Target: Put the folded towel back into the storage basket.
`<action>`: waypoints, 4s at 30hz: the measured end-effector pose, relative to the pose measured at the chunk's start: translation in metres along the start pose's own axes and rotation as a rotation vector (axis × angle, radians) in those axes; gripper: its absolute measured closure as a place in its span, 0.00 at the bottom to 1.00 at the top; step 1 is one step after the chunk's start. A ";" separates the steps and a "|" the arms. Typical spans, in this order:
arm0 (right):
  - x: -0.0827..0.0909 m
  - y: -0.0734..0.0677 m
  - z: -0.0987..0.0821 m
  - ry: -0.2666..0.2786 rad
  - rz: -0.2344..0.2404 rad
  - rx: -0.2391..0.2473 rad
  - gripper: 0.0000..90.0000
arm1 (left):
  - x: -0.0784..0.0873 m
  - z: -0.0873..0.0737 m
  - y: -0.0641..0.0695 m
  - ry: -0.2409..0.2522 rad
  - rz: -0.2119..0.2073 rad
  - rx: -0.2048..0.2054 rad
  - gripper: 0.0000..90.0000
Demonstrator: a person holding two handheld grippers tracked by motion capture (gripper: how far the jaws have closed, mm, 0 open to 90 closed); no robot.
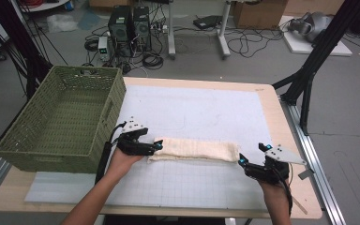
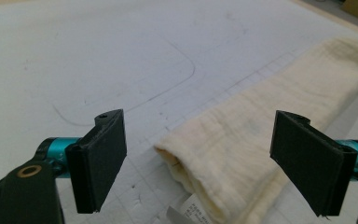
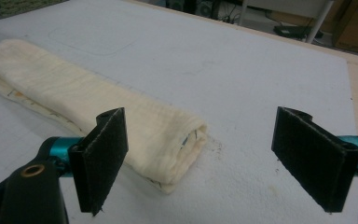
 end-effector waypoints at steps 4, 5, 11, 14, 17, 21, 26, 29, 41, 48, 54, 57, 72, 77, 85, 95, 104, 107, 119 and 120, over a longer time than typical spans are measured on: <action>-0.001 0.000 0.000 -0.002 -0.001 0.003 0.19 | -0.011 -0.006 -0.002 -0.064 0.007 -0.005 0.26; -0.001 0.000 0.000 -0.004 0.000 0.001 0.19 | -0.011 -0.006 -0.002 -0.064 0.007 -0.005 0.26; -0.001 0.001 -0.001 -0.004 0.002 0.003 0.19 | -0.023 -0.013 -0.003 -0.144 0.013 0.010 0.34; -0.001 0.001 -0.001 -0.010 0.001 0.001 0.19 | -0.025 -0.016 -0.001 -0.174 0.012 -0.012 0.39; -0.001 0.001 -0.002 -0.012 0.002 -0.003 0.19 | -0.024 -0.016 0.000 -0.175 0.024 -0.022 0.43; -0.001 0.001 -0.002 -0.013 0.001 0.001 0.19 | -0.020 -0.017 0.008 -0.210 0.031 -0.053 0.58; -0.001 0.001 -0.002 -0.019 0.000 0.001 0.19 | -0.020 -0.017 0.014 -0.225 0.003 -0.050 0.68; -0.001 0.001 -0.002 -0.018 0.002 0.003 0.19 | -0.019 -0.018 0.014 -0.226 -0.023 -0.039 0.78; -0.004 0.004 -0.004 -0.034 0.003 -0.019 0.19 | 0.001 -0.012 0.023 -0.025 -0.135 -0.070 0.90; -0.011 0.008 -0.005 -0.032 0.004 -0.073 0.20 | 0.012 -0.011 0.026 0.063 -0.164 -0.093 0.89; -0.027 0.000 -0.005 -0.076 0.026 -0.026 0.27 | 0.013 -0.020 0.026 0.072 -0.165 -0.102 0.89; -0.040 -0.002 -0.009 -0.130 0.051 -0.017 0.31 | 0.014 -0.021 0.026 0.077 -0.161 -0.100 0.89; -0.069 -0.008 -0.016 -0.253 0.097 -0.014 0.47 | 0.016 -0.026 0.025 0.076 -0.159 -0.116 0.89; -0.070 -0.008 -0.018 -0.257 0.149 -0.056 0.68 | 0.016 -0.027 0.024 0.073 -0.155 -0.123 0.88; -0.070 -0.009 -0.018 -0.250 0.219 -0.084 0.88 | 0.020 -0.025 0.024 0.082 -0.151 -0.126 0.89; -0.065 -0.011 -0.010 -0.198 0.243 -0.008 0.89 | 0.035 -0.017 0.023 0.118 -0.143 -0.131 0.89; -0.057 -0.018 0.012 -0.060 0.275 0.054 0.89 | 0.062 -0.003 0.020 0.197 -0.142 -0.120 0.90; -0.059 -0.018 0.015 -0.047 0.279 0.062 0.89 | 0.068 -0.001 0.021 0.206 -0.138 -0.128 0.90; -0.058 -0.024 0.045 0.063 0.282 0.089 0.90 | 0.097 0.004 0.026 0.254 -0.118 -0.150 0.90; -0.058 -0.024 0.045 0.063 0.282 0.089 0.90 | 0.100 0.004 0.026 0.261 -0.114 -0.148 0.90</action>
Point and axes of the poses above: each handheld gripper's, and its own axes: x roughly backward along the jaws, z roughly out of its top, y roughly to its right, the point moved 3 cm from there along -x, roughly forward along the jaws, and after that the axes turned 3 degrees about -y, right-handed, at the moved point
